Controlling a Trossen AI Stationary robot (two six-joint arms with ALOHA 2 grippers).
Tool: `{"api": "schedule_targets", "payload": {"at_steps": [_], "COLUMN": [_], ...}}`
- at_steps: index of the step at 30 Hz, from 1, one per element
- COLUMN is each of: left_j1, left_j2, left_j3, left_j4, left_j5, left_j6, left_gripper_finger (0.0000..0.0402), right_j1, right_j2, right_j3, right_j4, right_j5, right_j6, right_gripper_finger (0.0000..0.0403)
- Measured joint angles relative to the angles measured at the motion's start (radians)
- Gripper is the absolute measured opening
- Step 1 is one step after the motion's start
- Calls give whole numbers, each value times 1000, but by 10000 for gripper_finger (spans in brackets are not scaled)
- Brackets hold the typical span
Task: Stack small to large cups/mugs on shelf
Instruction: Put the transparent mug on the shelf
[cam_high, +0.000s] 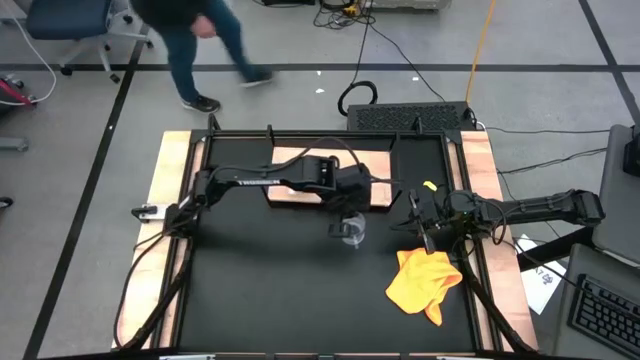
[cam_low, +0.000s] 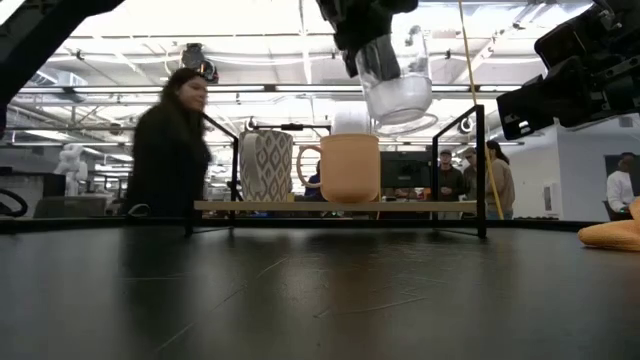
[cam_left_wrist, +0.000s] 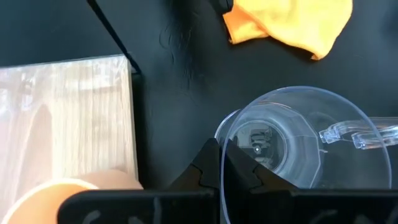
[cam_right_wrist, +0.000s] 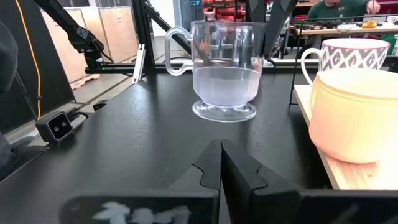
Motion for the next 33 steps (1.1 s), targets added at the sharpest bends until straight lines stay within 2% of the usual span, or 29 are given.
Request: {"api": "schedule_targets", "payload": {"at_steps": [23,33], "left_j1": [-6,-66], "left_j2": [10,86], "left_j3": [4,3], "left_j4": [-2,12], "left_j5": [-8,-51], "left_j6": [-20,-10], "left_gripper_finger": [1,1], "right_j1": [0,0], "right_j2": [0,0], "right_j3": [0,0], "right_j4": [-14,-19], "right_j5": [0,0], "right_j6": [1,1], "right_gripper_finger": [0,0]}}
